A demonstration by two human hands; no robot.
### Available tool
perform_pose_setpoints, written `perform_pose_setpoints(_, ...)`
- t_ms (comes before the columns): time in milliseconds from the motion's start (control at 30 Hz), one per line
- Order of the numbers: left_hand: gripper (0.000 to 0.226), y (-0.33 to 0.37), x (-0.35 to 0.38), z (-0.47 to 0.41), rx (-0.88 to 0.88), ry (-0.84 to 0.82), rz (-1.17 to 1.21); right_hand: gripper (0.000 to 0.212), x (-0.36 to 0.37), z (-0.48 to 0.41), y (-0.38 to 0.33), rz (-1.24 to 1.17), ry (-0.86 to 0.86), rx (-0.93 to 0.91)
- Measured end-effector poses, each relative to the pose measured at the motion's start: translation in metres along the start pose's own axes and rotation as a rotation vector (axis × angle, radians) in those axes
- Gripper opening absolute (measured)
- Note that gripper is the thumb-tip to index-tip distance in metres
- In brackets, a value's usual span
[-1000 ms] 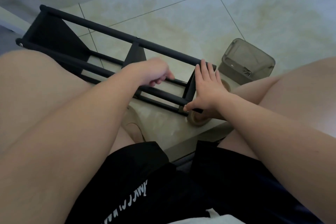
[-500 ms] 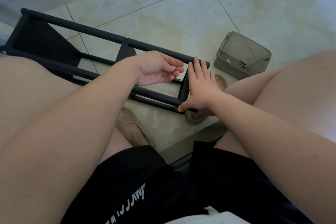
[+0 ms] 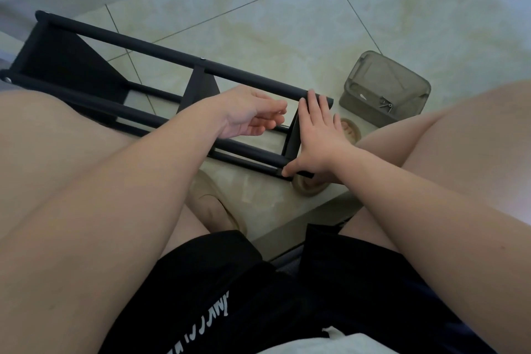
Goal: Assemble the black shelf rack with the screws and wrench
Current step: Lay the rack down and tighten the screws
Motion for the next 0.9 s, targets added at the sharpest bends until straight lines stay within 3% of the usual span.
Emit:
perform_pose_setpoints(233,0.008,-0.003,-0.004,-0.009,-0.016,-0.004,-0.061,0.155,-0.002,0.001,0.0,-0.009,-0.011,-0.002)
perform_pose_setpoints(433,0.009,0.001,-0.01,-0.03,-0.118,-0.03,-0.374,0.154,0.001,-0.001,0.003,0.004,-0.01,-0.007)
perform_pose_setpoints(700,0.014,0.009,-0.016,-0.075,-0.287,-0.244,-0.694,0.155,0.004,-0.004,0.003,0.166,0.019,0.011)
perform_pose_setpoints(900,0.013,-0.015,0.0,-0.095,-0.414,-0.447,-0.643,0.158,0.0,-0.01,0.009,0.177,0.013,0.018)
Point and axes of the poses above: each hand's wrist, its own z-axis away from the middle knuckle, its own x-axis out of the palm, y = z × x, the point moved 1 cm from there along -z, towards the middle knuckle, and after that the axes turned 1 degree about z, right-handed, at the moved point
